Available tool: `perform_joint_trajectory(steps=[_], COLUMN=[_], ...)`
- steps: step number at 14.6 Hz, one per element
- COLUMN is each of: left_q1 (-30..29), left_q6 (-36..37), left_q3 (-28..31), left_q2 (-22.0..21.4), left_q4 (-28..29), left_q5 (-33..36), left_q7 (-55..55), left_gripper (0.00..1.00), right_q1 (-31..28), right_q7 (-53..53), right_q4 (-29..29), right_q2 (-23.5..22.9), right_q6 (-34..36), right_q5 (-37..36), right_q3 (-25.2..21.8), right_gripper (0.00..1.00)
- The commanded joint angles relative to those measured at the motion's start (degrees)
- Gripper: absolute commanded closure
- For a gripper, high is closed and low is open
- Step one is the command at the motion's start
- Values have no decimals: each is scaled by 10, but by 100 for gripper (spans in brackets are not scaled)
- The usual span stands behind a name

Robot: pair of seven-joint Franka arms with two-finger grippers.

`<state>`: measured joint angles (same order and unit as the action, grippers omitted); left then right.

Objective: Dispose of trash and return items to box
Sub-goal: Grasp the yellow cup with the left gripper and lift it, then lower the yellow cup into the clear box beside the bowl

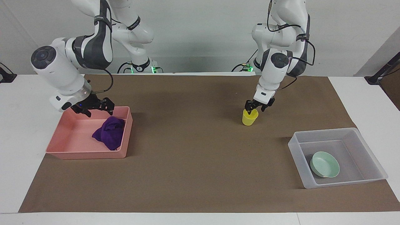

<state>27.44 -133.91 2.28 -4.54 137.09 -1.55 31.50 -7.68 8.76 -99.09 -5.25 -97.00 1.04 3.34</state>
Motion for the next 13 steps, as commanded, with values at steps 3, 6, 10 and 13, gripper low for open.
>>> perform_joint_trajectory(steps=[3,6,10,13], left_q1=[3,0,-91,-209], left_q6=[-14,13,204,235], left_q3=[8,11,13,18], left_q2=[1,18,43,118], left_q4=[3,-56,-269,-405], left_q5=[11,10,9,12], left_q7=[12,14,-59,-82], left_gripper=[100,100,100,100], right_q1=[7,7,7,7], right_q7=[6,6,12,13], right_q4=[29,34,27,25], right_q2=[57,92,101,102], right_q6=[94,140,146,147], right_q5=[-2,-1,6,8], right_q3=[4,7,11,15], right_gripper=[1,1,1,1])
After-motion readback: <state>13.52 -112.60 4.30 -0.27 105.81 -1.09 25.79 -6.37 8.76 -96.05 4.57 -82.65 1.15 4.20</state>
